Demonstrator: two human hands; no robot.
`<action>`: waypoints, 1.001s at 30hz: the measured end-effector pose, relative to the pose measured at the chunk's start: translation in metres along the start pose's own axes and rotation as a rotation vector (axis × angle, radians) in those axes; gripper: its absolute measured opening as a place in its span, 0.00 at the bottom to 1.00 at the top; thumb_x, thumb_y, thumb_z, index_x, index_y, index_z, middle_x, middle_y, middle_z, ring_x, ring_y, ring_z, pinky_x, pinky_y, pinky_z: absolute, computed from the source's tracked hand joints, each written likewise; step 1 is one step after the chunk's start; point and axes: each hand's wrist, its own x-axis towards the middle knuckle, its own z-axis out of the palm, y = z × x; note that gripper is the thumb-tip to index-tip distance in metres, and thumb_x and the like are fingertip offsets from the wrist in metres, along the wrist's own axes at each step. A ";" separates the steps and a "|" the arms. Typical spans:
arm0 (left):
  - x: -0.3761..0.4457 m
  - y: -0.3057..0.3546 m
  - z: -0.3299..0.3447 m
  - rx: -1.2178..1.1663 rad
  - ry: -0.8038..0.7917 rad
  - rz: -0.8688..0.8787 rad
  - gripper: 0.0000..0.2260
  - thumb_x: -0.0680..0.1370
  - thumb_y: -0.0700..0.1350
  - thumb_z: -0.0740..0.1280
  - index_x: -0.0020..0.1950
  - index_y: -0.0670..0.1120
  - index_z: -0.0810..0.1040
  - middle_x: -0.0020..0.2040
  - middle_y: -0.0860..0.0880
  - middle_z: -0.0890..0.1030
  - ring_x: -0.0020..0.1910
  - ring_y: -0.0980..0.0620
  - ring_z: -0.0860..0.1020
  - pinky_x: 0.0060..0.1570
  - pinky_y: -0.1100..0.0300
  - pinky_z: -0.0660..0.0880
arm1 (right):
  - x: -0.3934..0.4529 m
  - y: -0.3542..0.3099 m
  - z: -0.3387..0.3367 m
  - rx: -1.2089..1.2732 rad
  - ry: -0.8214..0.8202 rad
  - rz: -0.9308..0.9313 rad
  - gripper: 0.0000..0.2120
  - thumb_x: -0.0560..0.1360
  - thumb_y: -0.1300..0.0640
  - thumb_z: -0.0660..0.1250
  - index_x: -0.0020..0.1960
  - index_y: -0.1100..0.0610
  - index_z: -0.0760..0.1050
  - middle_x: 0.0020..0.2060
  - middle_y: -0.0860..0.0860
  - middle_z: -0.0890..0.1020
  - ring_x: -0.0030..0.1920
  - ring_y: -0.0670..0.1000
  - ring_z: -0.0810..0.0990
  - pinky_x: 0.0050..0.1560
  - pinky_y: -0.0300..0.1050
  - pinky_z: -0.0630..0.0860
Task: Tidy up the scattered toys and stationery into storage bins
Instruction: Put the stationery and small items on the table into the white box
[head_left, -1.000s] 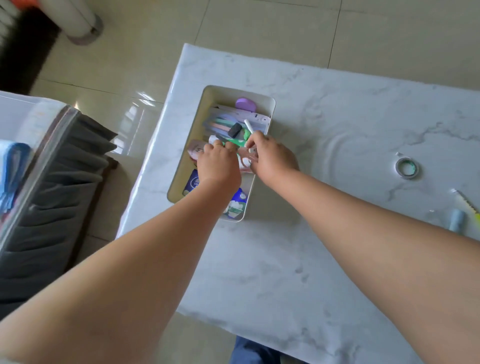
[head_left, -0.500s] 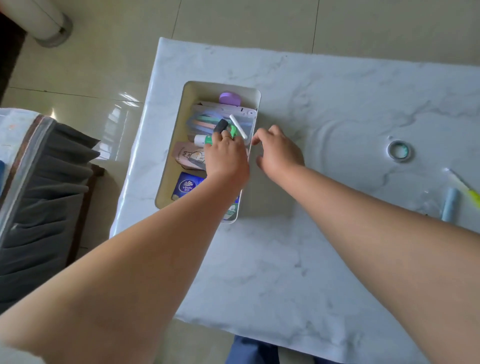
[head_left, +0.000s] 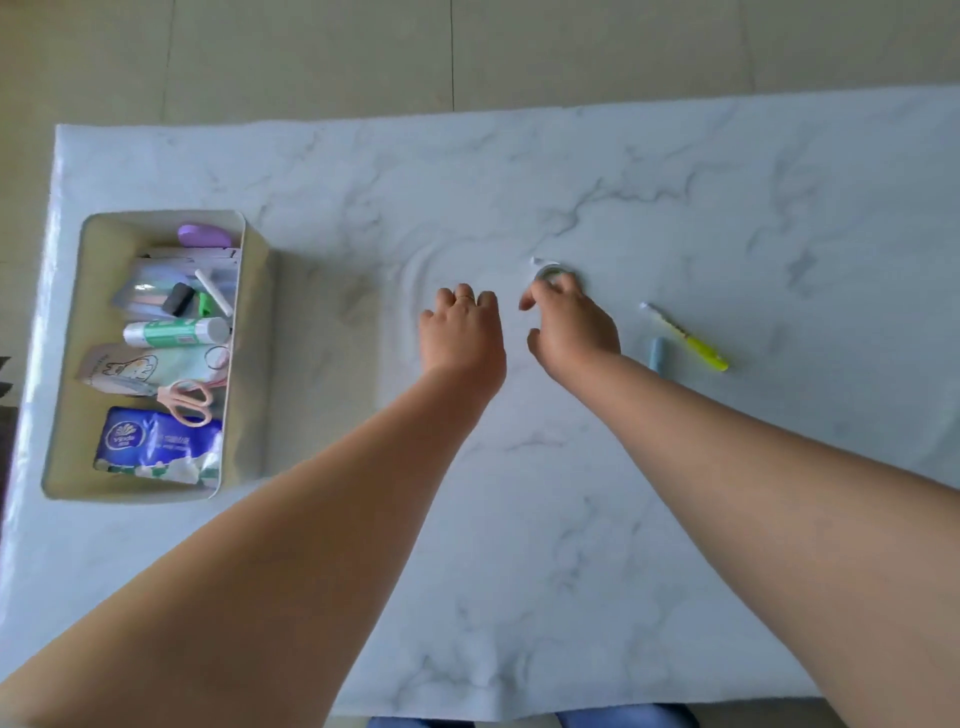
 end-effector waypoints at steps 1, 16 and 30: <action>0.003 0.019 0.003 -0.004 -0.006 0.019 0.17 0.73 0.40 0.63 0.62 0.46 0.70 0.59 0.45 0.72 0.60 0.44 0.69 0.50 0.55 0.65 | 0.000 0.019 -0.005 -0.004 0.003 0.023 0.15 0.75 0.63 0.63 0.59 0.50 0.71 0.61 0.52 0.69 0.53 0.57 0.77 0.43 0.44 0.66; 0.046 0.174 0.039 0.056 -0.015 0.156 0.18 0.74 0.38 0.62 0.63 0.45 0.69 0.61 0.45 0.70 0.61 0.44 0.67 0.53 0.55 0.67 | 0.003 0.185 -0.027 0.020 0.017 0.209 0.14 0.74 0.65 0.61 0.57 0.53 0.71 0.57 0.54 0.71 0.52 0.59 0.77 0.43 0.44 0.67; 0.069 0.132 0.038 0.151 0.055 0.094 0.17 0.72 0.33 0.61 0.60 0.42 0.73 0.61 0.41 0.69 0.62 0.40 0.66 0.56 0.52 0.67 | 0.023 0.166 -0.017 0.052 0.035 0.182 0.13 0.75 0.63 0.63 0.58 0.54 0.70 0.56 0.55 0.74 0.51 0.59 0.78 0.41 0.45 0.68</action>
